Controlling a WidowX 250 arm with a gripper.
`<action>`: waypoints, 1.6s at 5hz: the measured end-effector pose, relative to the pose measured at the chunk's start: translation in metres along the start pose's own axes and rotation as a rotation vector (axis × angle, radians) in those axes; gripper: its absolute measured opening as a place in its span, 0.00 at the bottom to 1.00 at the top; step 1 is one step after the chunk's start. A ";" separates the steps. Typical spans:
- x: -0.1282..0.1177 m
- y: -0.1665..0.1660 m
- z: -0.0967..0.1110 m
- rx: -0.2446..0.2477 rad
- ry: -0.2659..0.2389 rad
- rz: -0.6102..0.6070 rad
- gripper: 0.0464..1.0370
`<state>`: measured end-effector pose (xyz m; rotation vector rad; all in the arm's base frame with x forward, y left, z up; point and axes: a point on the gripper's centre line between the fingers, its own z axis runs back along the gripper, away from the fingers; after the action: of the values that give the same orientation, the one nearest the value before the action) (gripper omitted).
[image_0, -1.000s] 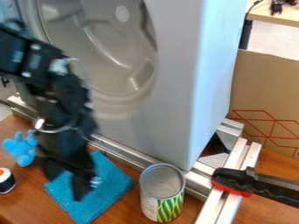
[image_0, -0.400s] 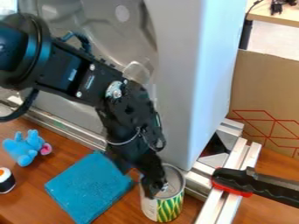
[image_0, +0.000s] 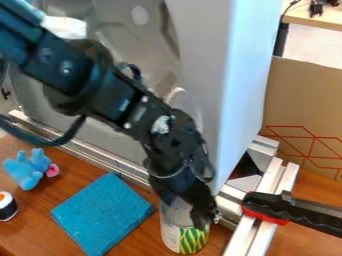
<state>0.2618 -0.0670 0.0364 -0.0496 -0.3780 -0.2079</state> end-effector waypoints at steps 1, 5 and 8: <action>0.002 -0.007 -0.013 0.016 0.007 0.016 0.96; -0.029 -0.021 -0.008 -0.028 0.256 0.056 0.96; -0.096 -0.043 0.015 -0.016 0.402 0.143 0.96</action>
<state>0.1599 -0.0890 0.0147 -0.0494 0.0284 -0.0758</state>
